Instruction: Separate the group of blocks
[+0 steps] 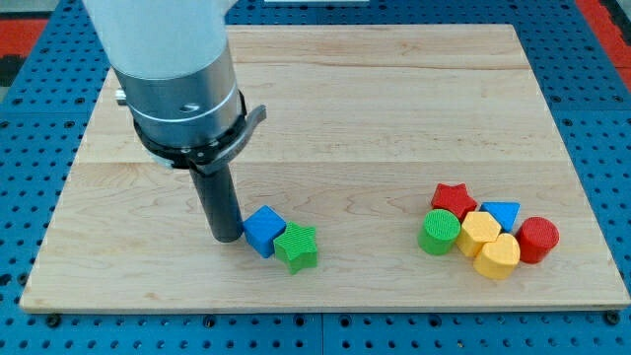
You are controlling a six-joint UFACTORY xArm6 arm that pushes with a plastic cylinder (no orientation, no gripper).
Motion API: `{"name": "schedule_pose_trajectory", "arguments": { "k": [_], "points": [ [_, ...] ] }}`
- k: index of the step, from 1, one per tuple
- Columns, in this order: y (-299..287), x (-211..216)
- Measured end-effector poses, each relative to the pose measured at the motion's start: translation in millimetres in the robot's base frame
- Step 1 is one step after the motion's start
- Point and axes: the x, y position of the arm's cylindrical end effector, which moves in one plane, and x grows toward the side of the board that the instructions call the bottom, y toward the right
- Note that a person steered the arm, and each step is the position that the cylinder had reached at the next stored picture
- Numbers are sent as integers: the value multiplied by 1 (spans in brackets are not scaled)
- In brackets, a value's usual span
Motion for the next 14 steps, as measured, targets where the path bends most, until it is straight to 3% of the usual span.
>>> {"name": "schedule_pose_trajectory", "arguments": {
  "k": [5, 7, 8, 9, 10, 11, 12, 14],
  "points": [
    [10, -108],
    [17, -115],
    [45, -133],
    [133, -147],
    [223, -149],
    [288, -83],
    [305, -54],
    [251, -26]
  ]
}}
